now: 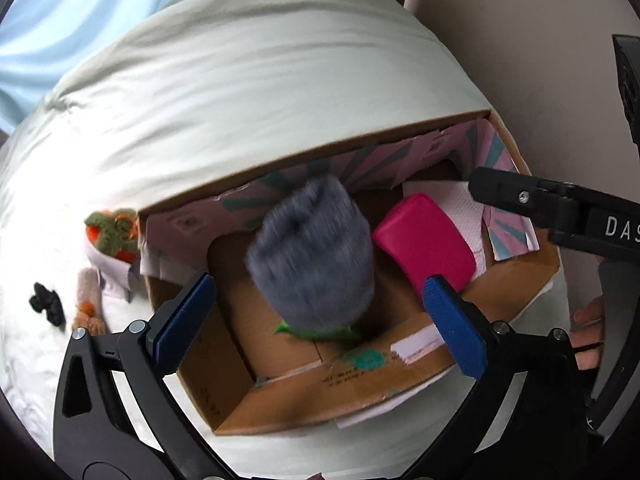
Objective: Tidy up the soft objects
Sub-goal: 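Open the left tool releasing the sock in the box while the right tool releases the pouch, then withdraw both tools from the box toward the plush toy and black sock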
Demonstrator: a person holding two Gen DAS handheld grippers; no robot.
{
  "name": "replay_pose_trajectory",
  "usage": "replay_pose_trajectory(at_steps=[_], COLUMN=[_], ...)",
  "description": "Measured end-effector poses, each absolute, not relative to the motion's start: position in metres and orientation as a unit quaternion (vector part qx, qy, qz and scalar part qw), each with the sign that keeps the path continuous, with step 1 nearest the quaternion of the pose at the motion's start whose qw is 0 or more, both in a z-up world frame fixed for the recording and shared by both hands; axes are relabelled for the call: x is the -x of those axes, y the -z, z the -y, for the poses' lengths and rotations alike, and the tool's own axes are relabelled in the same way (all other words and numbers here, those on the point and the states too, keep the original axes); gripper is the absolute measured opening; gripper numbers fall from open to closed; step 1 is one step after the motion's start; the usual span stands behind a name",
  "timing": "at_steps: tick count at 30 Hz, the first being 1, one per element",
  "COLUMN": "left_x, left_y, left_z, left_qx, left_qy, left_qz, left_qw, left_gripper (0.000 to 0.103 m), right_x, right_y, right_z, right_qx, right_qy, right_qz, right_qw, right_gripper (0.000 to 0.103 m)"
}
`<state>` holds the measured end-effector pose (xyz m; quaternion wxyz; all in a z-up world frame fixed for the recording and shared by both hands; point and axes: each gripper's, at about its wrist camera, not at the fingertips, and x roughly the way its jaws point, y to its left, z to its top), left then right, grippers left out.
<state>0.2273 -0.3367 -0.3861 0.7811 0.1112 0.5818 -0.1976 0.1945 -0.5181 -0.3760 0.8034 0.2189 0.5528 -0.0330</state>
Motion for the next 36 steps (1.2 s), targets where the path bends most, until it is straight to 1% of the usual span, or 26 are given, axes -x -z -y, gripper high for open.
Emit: replay_pose_trajectory(at_steps=[7,13,21,29,32,36], left_x=[-0.212,-0.19,-0.154,-0.117,-0.103,-0.09], left_y=[0.359,0.318,0.243,0.17,0.147,0.129], left_z=[0.319,0.3,0.26,0.2,0.169,0.126], left_qx=[-0.097,-0.091,-0.074,-0.056,-0.047,-0.035], left_qy=[0.194,0.196,0.189,0.158,0.141,0.123], left_qz=[-0.57,-0.545,-0.501,-0.453,-0.432,-0.415], left_qw=[0.792,0.81,0.842,0.876,0.889,0.901], left_gripper=[0.103,0.103,0.103,0.103,0.103,0.103], right_x=[-0.184,-0.167,-0.131,-0.091,-0.076,-0.058], right_y=[0.357,0.323,0.239,0.155,0.135,0.117], right_z=[0.51,0.498,0.47,0.423,0.4,0.367], right_qx=[-0.208,-0.175,-0.138,-0.086,-0.065,-0.049], right_qy=[0.029,0.019,0.008,-0.01,-0.015,-0.026], right_qz=[-0.531,-0.523,-0.47,-0.408,-0.391,-0.37], right_qw=[0.821,0.834,0.872,0.909,0.918,0.927], right_gripper=[0.103,0.103,0.103,0.103,0.103,0.103])
